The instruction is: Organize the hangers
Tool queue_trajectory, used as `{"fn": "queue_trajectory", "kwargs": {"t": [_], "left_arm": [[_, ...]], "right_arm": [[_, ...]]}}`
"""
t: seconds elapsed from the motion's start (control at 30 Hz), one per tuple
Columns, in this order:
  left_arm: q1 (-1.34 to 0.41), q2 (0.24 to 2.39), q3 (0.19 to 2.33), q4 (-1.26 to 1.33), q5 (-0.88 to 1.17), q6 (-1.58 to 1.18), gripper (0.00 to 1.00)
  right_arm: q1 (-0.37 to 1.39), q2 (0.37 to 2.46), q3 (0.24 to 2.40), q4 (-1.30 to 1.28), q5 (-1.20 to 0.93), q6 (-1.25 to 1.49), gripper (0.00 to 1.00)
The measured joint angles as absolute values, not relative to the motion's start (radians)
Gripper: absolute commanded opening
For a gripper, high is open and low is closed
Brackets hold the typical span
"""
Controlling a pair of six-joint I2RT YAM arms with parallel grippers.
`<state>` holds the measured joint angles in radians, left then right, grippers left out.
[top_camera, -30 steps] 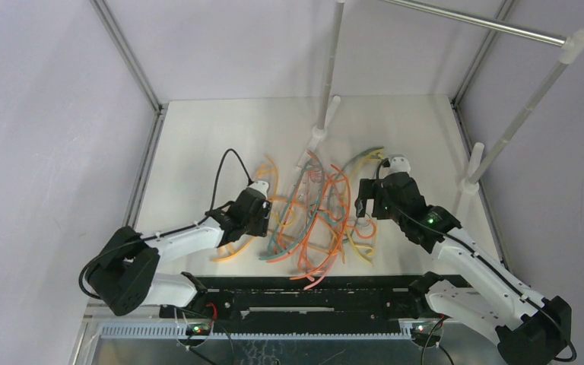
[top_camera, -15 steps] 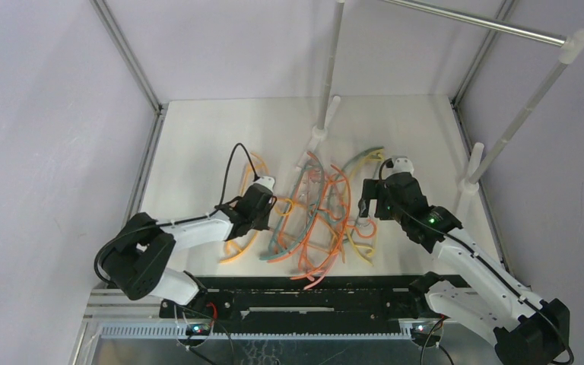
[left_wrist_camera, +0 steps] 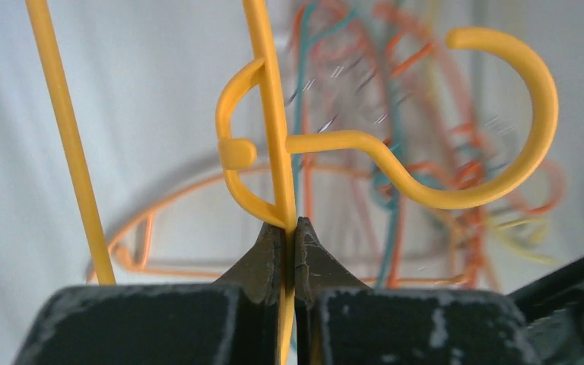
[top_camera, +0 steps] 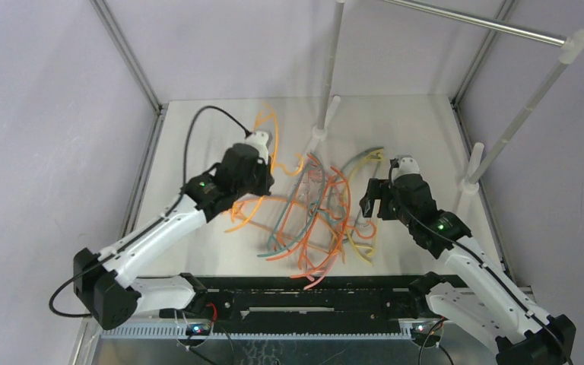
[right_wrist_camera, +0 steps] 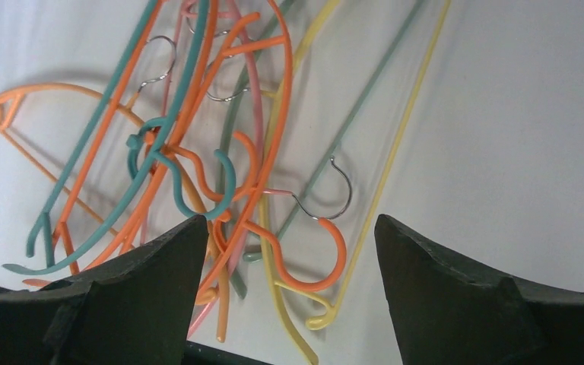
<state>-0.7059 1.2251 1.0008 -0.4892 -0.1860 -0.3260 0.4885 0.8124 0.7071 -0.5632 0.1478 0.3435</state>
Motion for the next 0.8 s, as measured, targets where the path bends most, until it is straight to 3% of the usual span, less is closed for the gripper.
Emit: {"fn": "queue_trajectory", "kwargs": {"t": [0.27,0.5,0.8], "left_arm": [[-0.706,1.250,1.292,-0.480,-0.036,-0.415,0.00],[-0.706,1.444,1.396,-0.339,0.150,-0.552,0.00],[-0.711,1.634,1.518,-0.142,0.292,-0.772,0.00]], "right_arm": [[0.489,0.767,0.795,-0.578,0.089,0.333,0.87],[0.555,0.773,0.937,-0.505,0.027,0.317,0.86],[0.675,0.896,0.945,-0.405,0.001,0.301,0.84]]}}
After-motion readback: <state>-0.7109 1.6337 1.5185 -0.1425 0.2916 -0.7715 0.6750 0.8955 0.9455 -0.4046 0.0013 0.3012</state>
